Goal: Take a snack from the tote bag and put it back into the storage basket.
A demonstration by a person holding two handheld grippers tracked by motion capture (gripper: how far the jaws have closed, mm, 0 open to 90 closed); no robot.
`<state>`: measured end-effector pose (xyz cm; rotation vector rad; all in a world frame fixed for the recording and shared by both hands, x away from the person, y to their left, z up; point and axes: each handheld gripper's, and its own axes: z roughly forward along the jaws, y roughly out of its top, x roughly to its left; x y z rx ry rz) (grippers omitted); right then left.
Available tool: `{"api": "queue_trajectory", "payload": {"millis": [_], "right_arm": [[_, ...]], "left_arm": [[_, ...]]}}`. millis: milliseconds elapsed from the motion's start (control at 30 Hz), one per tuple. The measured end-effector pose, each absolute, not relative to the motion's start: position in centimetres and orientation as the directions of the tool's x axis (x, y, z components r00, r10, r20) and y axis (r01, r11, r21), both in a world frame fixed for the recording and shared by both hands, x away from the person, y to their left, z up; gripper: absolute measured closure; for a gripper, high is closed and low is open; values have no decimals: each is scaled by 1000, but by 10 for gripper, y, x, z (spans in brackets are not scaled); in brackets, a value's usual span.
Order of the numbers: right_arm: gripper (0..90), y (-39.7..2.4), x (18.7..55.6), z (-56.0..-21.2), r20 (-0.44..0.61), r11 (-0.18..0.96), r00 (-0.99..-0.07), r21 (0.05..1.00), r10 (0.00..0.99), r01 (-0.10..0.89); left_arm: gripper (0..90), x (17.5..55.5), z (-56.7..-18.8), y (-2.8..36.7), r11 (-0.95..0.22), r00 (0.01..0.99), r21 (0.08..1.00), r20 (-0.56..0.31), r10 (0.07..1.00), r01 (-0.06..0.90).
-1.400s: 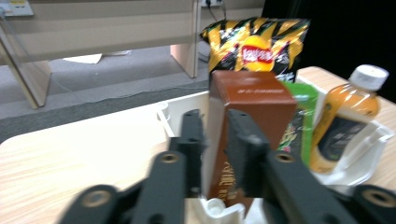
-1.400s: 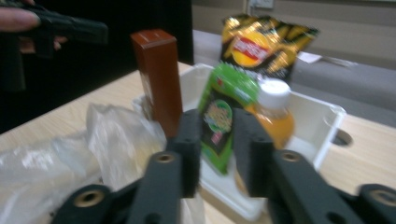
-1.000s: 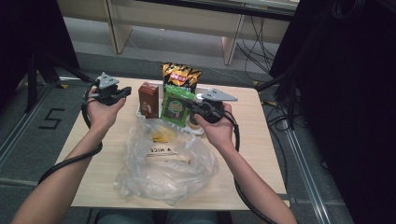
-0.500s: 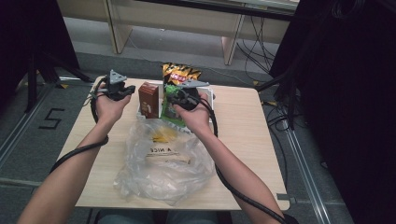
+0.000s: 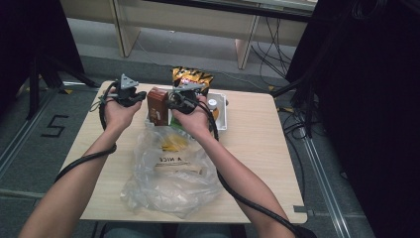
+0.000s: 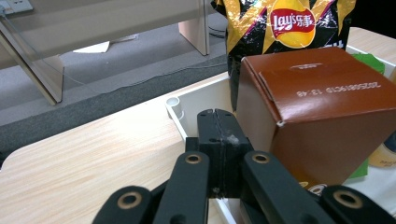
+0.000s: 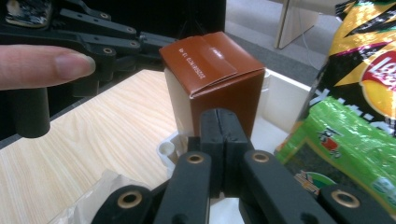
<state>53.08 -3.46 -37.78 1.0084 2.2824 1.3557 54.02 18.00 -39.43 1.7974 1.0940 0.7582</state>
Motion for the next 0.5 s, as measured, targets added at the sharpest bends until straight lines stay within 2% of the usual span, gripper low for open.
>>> {"api": "queue_trajectory", "payload": {"millis": [500], "right_arm": [[900, -25, 537, -383, 79, 309, -698, 857, 712, 412]], "left_arm": [[899, 534, -394, 178, -276, 454, 888, 87, 887, 368]]}}
